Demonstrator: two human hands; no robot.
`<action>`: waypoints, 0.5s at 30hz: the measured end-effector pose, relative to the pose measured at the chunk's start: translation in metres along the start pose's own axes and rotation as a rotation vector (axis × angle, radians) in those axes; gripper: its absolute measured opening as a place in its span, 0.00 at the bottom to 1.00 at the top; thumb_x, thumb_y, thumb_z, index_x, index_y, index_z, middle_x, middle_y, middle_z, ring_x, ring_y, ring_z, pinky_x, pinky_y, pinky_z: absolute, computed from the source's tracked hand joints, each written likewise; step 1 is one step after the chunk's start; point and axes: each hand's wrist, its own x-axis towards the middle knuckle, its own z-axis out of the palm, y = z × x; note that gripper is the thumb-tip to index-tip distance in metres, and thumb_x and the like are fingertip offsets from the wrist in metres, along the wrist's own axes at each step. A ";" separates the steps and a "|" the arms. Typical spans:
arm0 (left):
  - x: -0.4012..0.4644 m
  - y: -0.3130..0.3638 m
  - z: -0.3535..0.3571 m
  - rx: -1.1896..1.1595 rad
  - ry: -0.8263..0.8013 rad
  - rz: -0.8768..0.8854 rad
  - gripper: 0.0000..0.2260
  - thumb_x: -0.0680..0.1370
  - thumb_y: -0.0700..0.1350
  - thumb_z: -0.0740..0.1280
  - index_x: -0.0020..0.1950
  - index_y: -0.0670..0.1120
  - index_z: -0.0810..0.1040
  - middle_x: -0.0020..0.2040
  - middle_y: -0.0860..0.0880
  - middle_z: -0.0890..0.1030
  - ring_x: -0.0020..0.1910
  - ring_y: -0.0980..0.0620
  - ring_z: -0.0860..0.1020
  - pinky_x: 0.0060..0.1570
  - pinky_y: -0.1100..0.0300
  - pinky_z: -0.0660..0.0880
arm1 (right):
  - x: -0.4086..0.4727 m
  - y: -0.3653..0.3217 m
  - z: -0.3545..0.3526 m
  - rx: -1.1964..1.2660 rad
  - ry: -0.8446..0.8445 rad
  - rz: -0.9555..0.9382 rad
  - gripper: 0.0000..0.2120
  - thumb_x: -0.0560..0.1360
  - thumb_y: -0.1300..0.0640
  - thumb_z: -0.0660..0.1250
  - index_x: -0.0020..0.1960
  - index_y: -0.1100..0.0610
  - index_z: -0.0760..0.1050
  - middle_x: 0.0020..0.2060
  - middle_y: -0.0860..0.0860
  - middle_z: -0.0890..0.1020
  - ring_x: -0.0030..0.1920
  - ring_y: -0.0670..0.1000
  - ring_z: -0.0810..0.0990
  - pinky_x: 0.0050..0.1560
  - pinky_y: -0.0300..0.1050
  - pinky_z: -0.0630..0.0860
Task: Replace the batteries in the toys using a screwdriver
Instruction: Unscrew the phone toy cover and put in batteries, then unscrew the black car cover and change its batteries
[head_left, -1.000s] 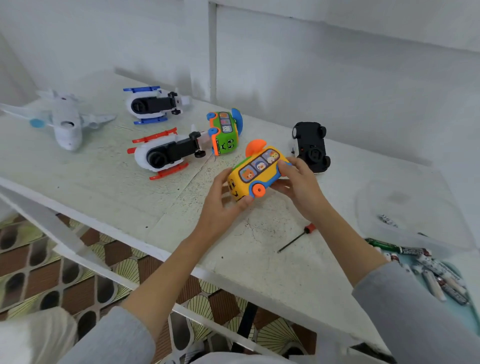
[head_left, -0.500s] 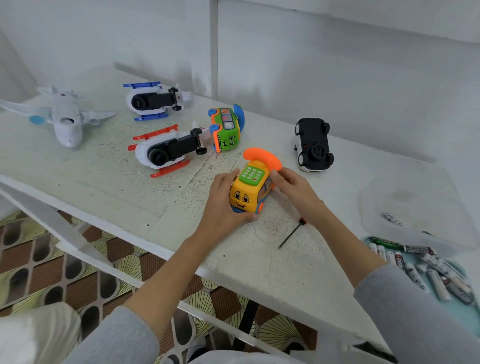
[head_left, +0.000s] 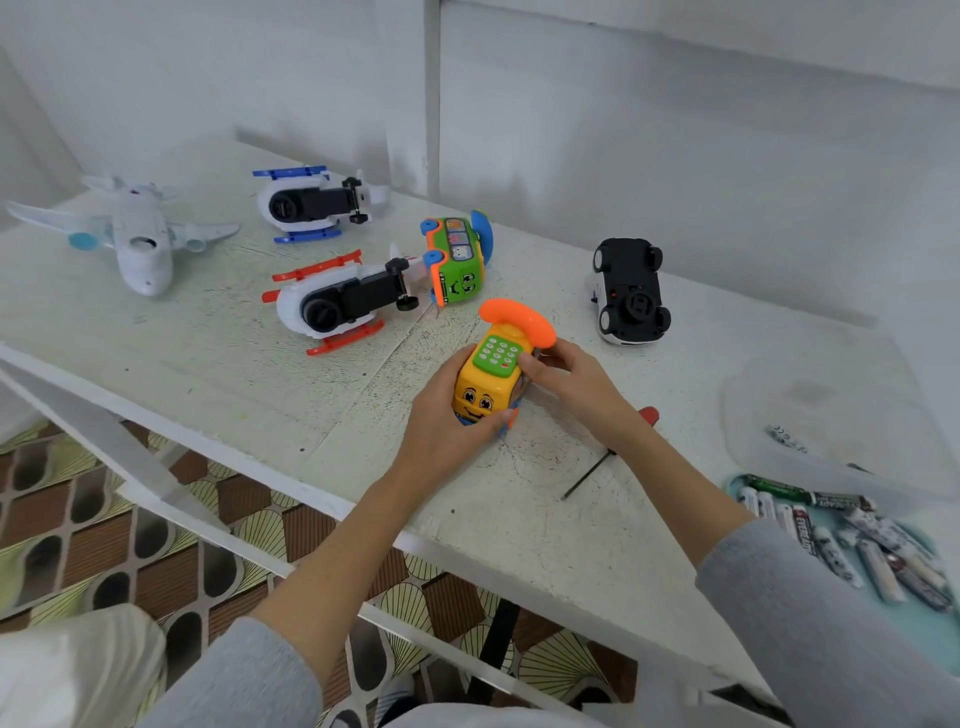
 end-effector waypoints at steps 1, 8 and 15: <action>0.000 0.000 0.000 0.002 0.003 -0.003 0.28 0.68 0.51 0.73 0.66 0.58 0.67 0.57 0.65 0.74 0.55 0.69 0.75 0.51 0.71 0.74 | 0.000 0.000 0.000 -0.003 -0.001 -0.002 0.07 0.77 0.56 0.64 0.55 0.53 0.74 0.47 0.43 0.80 0.44 0.33 0.78 0.45 0.27 0.74; 0.002 -0.006 -0.001 -0.009 0.006 0.021 0.40 0.68 0.58 0.72 0.75 0.49 0.60 0.69 0.52 0.67 0.66 0.57 0.69 0.60 0.68 0.71 | 0.001 0.006 -0.006 -0.115 0.035 0.034 0.29 0.73 0.44 0.67 0.70 0.54 0.64 0.63 0.47 0.72 0.61 0.46 0.72 0.58 0.42 0.71; 0.019 0.030 0.001 0.084 0.292 0.308 0.34 0.77 0.62 0.61 0.72 0.38 0.63 0.67 0.43 0.66 0.66 0.47 0.68 0.64 0.53 0.69 | -0.011 -0.009 -0.062 -0.160 0.349 -0.055 0.24 0.74 0.59 0.68 0.69 0.57 0.65 0.60 0.50 0.73 0.57 0.46 0.72 0.50 0.30 0.69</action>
